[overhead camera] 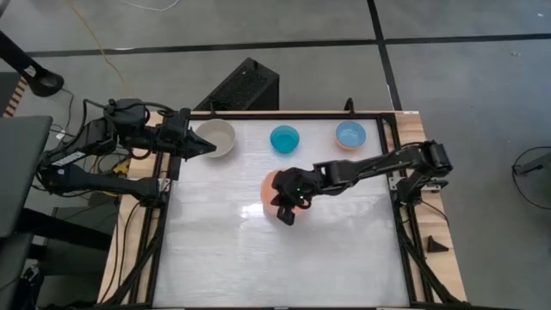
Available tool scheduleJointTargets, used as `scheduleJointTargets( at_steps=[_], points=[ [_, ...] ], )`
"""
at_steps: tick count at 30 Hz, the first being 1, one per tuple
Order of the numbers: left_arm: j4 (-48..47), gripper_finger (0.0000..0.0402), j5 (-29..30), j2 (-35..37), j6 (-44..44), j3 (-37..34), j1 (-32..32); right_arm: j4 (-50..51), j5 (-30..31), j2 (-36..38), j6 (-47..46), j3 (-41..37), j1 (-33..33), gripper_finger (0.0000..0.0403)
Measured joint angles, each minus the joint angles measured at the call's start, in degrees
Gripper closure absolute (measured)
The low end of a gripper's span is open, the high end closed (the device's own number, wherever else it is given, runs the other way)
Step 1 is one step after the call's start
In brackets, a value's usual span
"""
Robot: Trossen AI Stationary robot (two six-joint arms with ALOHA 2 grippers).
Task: Nest bowls inside each other
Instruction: Stack the gray bowl on top of the orange bowl
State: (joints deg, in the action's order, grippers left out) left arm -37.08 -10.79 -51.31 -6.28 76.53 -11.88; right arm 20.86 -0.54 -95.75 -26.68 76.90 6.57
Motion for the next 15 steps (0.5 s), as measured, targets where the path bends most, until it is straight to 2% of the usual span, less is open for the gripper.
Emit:
scheduleJointTargets(
  at_steps=[2,6,11,15],
  points=[
    [0.0,0.0401,0.0,0.0,0.0,0.0,0.0,-2.4,-1.0,-0.3,0.7,0.1,-0.6,0.0383],
    [0.0,0.0401,-0.5,0.0,-0.3,0.0,0.0,-4.6,-2.9,-1.9,-0.8,0.1,-1.9,0.0370],
    [-0.1,0.0401,-0.7,0.0,-0.5,0.0,0.0,-5.8,-6.9,-4.9,-0.8,-0.2,-1.8,0.0384],
    [-0.9,0.0402,-0.8,0.0,-0.9,0.0,0.1,-7.3,-7.5,-6.8,-2.0,0.0,-1.7,0.0384]
  ],
)
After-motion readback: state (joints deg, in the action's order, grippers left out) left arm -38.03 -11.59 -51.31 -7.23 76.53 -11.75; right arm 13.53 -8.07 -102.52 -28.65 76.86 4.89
